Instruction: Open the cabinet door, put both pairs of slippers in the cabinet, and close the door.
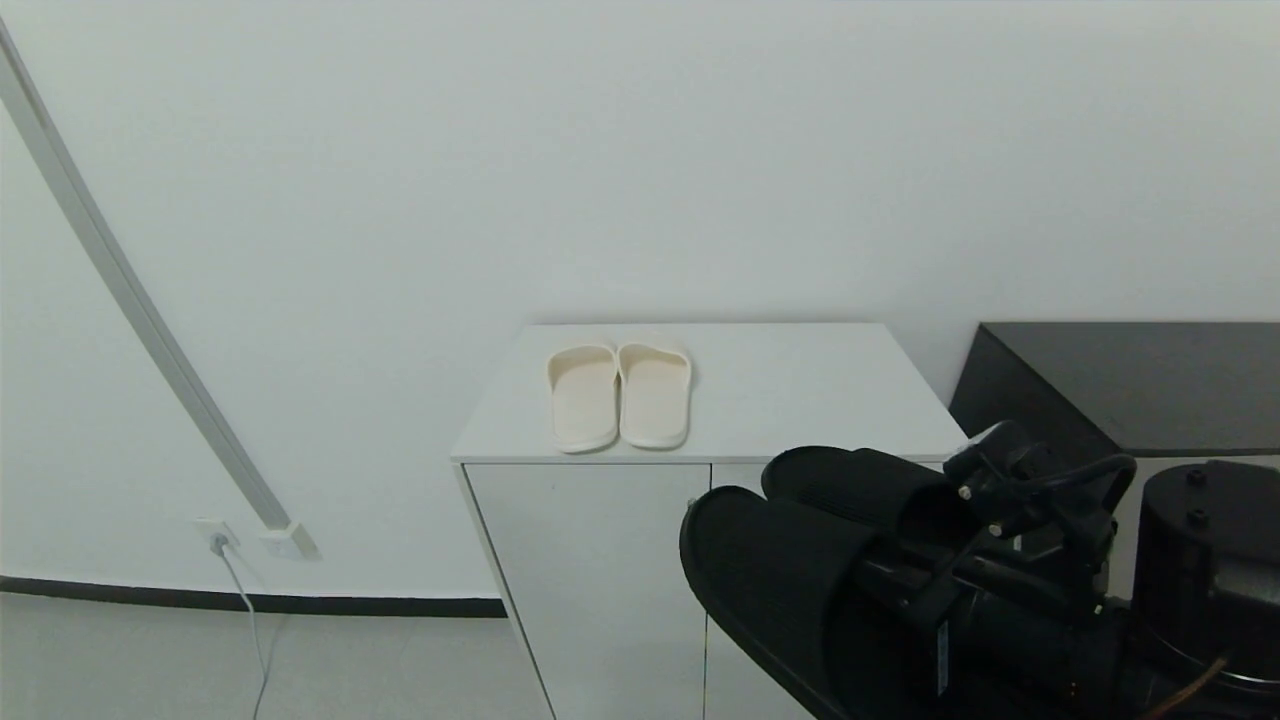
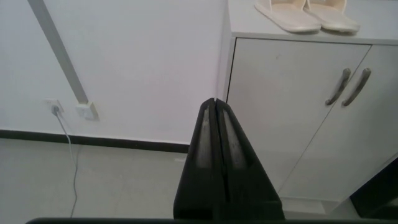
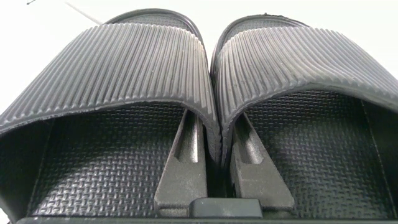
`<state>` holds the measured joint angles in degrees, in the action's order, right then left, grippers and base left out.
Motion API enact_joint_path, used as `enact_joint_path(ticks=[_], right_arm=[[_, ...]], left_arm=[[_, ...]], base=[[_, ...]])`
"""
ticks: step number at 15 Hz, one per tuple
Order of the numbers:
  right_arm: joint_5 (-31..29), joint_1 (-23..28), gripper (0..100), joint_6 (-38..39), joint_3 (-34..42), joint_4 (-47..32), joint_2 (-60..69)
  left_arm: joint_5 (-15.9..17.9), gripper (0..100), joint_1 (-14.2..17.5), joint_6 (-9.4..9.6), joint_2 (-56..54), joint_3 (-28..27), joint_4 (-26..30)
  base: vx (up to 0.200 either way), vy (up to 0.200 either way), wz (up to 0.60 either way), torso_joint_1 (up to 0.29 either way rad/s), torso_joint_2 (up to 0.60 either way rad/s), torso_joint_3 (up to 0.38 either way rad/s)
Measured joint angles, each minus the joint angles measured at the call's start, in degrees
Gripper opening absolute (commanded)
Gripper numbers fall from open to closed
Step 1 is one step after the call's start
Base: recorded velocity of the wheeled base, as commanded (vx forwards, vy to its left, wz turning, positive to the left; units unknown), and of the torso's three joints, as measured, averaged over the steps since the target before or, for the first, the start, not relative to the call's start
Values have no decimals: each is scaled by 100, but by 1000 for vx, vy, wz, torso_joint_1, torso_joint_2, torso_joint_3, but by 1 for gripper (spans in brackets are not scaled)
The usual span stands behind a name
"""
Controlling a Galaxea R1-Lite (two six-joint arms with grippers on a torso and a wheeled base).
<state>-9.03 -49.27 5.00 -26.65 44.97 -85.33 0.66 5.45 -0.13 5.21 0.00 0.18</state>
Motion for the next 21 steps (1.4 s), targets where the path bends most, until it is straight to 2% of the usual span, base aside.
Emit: enact_joint_path(ticks=[12, 21], right_arm=[[-2, 0, 0, -7, 44, 7, -5], [-16, -1, 0, -24, 102, 10, 2]], left_arm=[[5, 100, 0, -2, 0, 0, 0], [5, 100, -5, 4, 0, 0, -2]], base=[[0, 0, 0, -209, 517, 300], [0, 0, 0, -160, 494, 322]])
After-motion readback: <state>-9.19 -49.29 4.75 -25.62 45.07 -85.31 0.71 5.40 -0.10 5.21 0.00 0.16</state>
